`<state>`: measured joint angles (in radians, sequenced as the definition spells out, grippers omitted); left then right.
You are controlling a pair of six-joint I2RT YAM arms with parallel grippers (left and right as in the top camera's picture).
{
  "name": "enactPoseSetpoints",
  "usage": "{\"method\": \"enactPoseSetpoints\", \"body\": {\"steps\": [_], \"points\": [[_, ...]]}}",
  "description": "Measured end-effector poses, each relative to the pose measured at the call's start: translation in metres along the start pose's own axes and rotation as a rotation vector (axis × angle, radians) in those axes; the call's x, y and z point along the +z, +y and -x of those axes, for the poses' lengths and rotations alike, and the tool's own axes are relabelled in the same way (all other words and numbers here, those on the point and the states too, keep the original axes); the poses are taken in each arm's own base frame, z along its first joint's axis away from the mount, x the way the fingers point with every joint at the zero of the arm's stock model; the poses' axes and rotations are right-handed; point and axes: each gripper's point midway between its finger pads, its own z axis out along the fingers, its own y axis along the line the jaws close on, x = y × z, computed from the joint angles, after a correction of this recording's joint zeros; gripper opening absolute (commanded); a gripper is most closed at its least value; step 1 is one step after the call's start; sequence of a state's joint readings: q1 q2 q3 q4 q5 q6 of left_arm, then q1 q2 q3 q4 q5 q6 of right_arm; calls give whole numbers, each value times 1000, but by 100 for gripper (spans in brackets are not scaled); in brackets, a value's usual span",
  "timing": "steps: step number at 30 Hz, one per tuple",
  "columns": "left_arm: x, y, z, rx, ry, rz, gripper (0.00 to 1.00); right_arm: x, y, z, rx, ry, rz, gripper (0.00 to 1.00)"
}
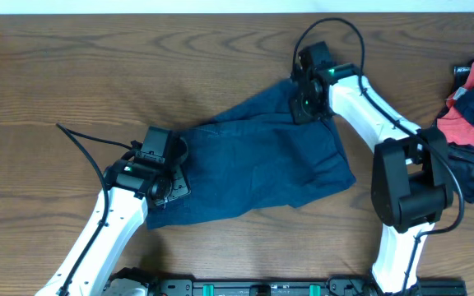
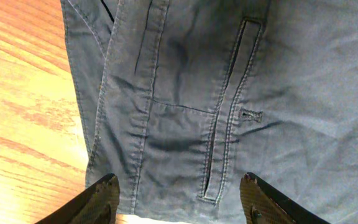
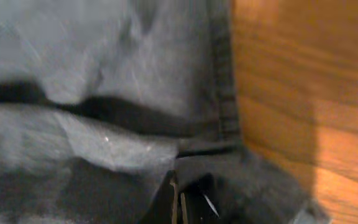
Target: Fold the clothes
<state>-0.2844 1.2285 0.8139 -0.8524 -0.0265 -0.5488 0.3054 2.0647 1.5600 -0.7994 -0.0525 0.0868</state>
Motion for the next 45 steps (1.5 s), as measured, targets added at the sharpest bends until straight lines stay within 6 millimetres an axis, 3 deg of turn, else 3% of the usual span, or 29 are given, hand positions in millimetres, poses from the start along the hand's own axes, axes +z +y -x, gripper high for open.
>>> {"method": "enactPoseSetpoints", "body": {"steps": [4,7,11,13,17,22,28,30,32,34,41,45], "points": [[0,0,0,0,-2,-1,65,-29,1,16,10,-73,-2,1],[0,-2,3,4,-14,-9,83,-59,3,31,10,-151,-3,1],[0,-8,12,2,-47,-29,92,-81,5,41,14,-206,0,1],[3,-11,19,-8,-64,-40,92,-82,4,39,18,-202,-2,1],[15,-10,43,-65,-109,-52,78,-81,9,37,14,-192,-5,1],[40,3,77,-171,-144,-60,77,-80,21,32,-11,-177,-1,1],[78,9,81,-237,-56,-91,76,-79,29,28,-31,-166,-2,1],[85,6,78,-231,-31,-102,72,-79,29,27,-32,-162,-4,1],[86,4,78,-225,-27,-112,56,-79,29,27,-32,-163,-6,1],[86,1,79,-219,-31,-126,34,-79,29,27,-32,-162,-6,1],[85,-5,83,-213,-42,-159,7,-79,29,25,-31,-155,-7,1],[85,-5,83,-215,-40,-162,6,-79,29,25,-31,-152,-8,1]]}}
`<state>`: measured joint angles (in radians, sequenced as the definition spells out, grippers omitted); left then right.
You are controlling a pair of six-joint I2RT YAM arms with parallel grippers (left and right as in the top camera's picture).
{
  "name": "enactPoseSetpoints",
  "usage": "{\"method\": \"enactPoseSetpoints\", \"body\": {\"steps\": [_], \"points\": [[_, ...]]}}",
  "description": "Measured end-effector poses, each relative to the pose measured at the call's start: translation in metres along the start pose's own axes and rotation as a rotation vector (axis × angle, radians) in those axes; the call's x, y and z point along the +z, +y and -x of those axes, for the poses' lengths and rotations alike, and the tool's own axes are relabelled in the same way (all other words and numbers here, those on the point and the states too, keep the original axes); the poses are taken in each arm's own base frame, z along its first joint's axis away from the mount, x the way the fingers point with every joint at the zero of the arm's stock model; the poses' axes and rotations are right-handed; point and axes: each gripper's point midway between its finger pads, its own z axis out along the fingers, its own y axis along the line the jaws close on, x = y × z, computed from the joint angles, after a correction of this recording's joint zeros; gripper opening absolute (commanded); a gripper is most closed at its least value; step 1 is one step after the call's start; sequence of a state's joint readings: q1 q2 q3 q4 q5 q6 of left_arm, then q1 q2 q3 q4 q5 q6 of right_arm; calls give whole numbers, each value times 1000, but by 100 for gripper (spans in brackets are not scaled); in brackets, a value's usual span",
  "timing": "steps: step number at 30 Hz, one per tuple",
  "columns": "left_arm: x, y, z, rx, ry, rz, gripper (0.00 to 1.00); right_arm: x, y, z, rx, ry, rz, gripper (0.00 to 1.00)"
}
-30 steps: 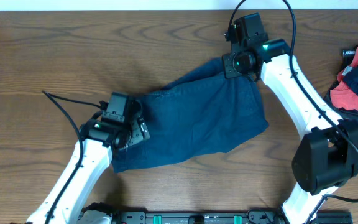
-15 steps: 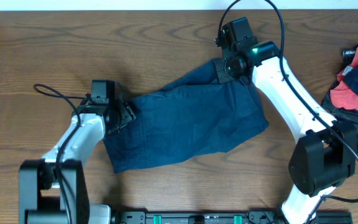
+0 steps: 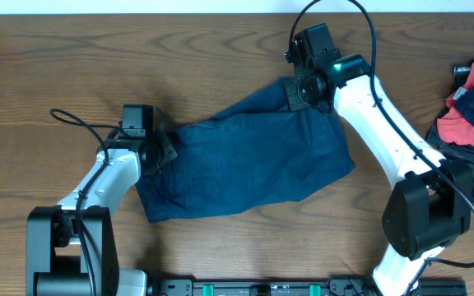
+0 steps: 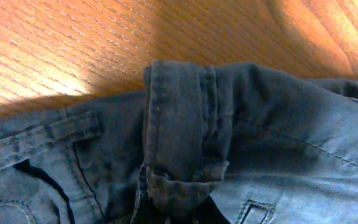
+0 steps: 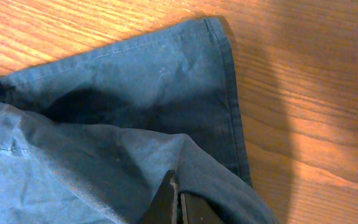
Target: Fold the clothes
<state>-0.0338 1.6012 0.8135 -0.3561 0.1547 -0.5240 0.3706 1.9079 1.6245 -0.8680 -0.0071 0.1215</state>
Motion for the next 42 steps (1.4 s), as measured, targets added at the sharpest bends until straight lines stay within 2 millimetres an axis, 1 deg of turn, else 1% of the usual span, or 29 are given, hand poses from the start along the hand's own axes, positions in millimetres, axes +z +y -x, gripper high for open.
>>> {"method": "enactPoseSetpoints", "body": {"steps": [3,5,7,10,11,13,15,18,24,36,38,42], "points": [[-3,0,0,0,-4,-2,6,0,0,0,0,-1,-1,1],[-10,-2,1,0,-12,-7,6,0,-1,0,0,-2,-6,1],[-22,-3,1,0,-29,-13,6,0,-2,1,0,-6,-12,1],[-49,0,-1,-6,-62,-10,6,0,-4,4,3,-18,-19,1],[-60,2,-3,-11,-73,-8,6,0,-6,5,6,-21,-20,1],[-74,6,-8,-20,-81,1,6,0,-8,6,10,-24,-24,1],[-86,15,-20,-33,-63,28,6,0,-13,7,21,-27,-28,1],[-93,21,-31,-48,-36,44,6,0,-15,8,27,-29,-20,1],[-94,27,-47,-61,21,75,6,0,-12,10,32,-34,13,1],[-93,18,-66,-43,48,104,6,-1,-11,29,18,-109,39,1],[-91,18,-71,-39,50,116,6,4,-10,32,16,-116,42,1],[-85,23,-82,-38,68,144,6,24,-3,31,-5,-103,59,1]]}}
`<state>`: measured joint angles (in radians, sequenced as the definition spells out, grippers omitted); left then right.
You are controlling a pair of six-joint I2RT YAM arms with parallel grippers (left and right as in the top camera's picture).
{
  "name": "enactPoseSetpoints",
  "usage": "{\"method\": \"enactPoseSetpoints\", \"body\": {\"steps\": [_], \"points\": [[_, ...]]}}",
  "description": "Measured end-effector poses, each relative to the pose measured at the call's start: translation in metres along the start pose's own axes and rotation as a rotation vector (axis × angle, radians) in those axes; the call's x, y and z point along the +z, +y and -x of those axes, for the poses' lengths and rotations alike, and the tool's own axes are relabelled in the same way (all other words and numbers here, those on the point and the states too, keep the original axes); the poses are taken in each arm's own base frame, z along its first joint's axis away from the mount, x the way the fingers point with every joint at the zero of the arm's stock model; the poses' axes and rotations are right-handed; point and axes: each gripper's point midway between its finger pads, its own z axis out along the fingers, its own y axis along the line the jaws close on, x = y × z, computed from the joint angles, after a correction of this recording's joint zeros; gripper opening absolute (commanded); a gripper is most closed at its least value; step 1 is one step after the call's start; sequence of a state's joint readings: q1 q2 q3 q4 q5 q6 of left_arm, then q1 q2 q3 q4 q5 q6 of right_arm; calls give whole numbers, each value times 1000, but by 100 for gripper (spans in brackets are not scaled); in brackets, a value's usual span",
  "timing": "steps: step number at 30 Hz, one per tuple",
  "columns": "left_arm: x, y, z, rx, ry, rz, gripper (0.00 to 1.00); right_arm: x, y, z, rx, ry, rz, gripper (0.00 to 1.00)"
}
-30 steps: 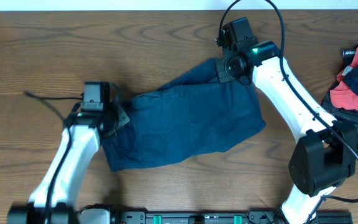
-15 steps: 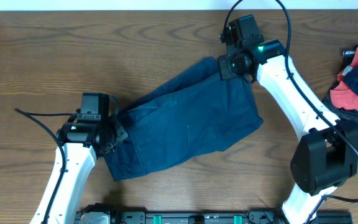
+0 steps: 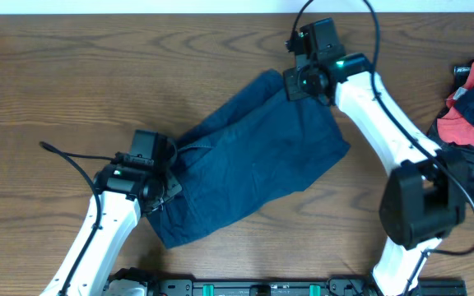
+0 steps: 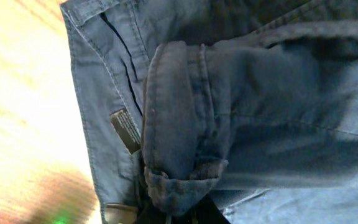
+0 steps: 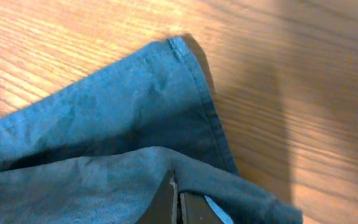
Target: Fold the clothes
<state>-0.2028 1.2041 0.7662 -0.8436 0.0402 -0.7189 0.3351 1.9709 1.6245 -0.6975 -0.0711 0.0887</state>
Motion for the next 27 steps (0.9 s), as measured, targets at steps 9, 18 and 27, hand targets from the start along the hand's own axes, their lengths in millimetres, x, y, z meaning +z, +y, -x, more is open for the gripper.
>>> {"method": "enactPoseSetpoints", "body": {"steps": [9,18,27], "points": [[2,6,-4,-26,-8,41,6,29,25,-4,-72,8,26,1],[1,5,-7,-27,-27,65,6,29,54,3,-127,-36,59,1],[1,9,-13,-63,-13,89,6,54,53,2,-106,-38,59,1]]}}
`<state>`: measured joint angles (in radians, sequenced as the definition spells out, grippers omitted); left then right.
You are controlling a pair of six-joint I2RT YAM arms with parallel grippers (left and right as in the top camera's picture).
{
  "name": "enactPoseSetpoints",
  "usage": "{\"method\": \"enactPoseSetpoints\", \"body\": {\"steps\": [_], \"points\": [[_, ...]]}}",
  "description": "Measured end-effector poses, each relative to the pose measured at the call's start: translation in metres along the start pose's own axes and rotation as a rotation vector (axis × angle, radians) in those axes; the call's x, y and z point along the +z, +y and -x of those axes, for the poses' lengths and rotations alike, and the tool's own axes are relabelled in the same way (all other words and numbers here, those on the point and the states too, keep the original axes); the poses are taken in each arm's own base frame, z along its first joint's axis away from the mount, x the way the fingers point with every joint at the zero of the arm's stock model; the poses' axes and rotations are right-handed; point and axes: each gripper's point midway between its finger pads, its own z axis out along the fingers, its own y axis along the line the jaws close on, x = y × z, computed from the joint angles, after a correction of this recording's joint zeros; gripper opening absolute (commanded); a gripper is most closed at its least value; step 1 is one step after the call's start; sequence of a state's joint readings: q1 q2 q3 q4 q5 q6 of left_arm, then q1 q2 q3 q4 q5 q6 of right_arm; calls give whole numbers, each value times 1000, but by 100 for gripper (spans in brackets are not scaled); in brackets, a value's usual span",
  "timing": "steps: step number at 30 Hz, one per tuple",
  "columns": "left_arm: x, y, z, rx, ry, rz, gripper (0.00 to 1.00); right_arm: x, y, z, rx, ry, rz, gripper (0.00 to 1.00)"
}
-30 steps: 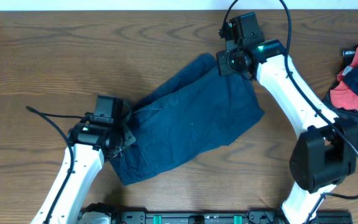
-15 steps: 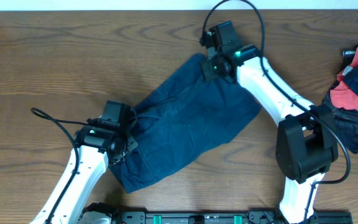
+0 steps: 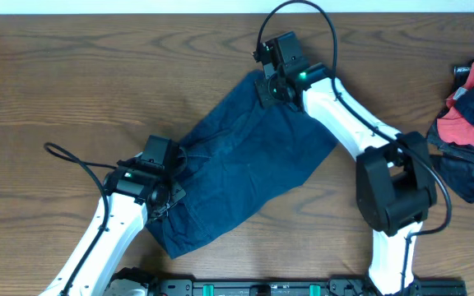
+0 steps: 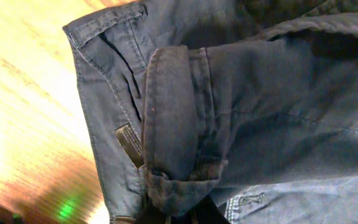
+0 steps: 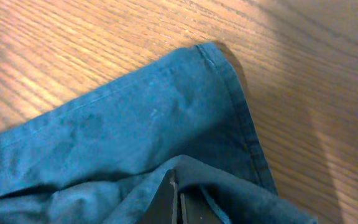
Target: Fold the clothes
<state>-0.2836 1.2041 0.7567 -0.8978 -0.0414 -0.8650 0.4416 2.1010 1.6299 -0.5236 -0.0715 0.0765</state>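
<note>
Dark blue shorts (image 3: 249, 160) lie slantwise across the table, waist end near the front left, leg hems toward the back. My left gripper (image 3: 164, 182) is shut on the rolled waistband (image 4: 176, 155) at the shorts' left side; a small label (image 4: 128, 142) shows beside it. My right gripper (image 3: 271, 86) is shut on a fold of the leg fabric (image 5: 185, 168) at the shorts' far end, with the hem corner (image 5: 219, 53) lying flat on the wood beyond it.
A heap of red and dark clothes (image 3: 471, 115) sits at the right edge of the wooden table (image 3: 72, 74). A black cable loops by my left arm (image 3: 68, 160), another arcs over the right arm (image 3: 299, 16).
My right gripper has moved left along the table's back with the leg end. The shorts now lie more steeply slanted. My left gripper has stayed at the waistband, shifted slightly.
First my left gripper stood open over the waistband while the right was shut on the far leg end. Then the left was shut on the waistband, farther back left. Both held on afterwards, and the shorts turned from lying across to lying slantwise.
</note>
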Motion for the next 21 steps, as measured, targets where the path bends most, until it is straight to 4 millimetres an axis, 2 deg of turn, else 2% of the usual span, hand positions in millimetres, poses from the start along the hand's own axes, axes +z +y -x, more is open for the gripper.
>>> {"method": "enactPoseSetpoints", "body": {"steps": [1,3,4,5,6,7,8,16,21], "points": [[0,1,0,-3,2,2,9,2,-1,0,5,0,0,1],[0,1,-1,-3,4,6,51,5,-2,-1,15,1,1,2],[0,2,-2,-9,5,9,63,5,-2,-1,19,1,1,12],[0,3,-1,-13,5,11,71,5,-2,-1,26,1,1,38],[0,3,-1,-13,4,11,75,5,-3,-1,28,0,1,55],[0,3,-1,-18,4,11,78,5,-3,0,30,-1,1,84],[0,2,-1,-19,4,10,80,5,-3,0,30,-2,1,99],[0,-19,16,-37,-69,-76,77,1,-13,5,48,-5,-7,99],[-3,-38,33,-42,-138,-158,77,-16,-31,23,79,-16,-27,99]]}}
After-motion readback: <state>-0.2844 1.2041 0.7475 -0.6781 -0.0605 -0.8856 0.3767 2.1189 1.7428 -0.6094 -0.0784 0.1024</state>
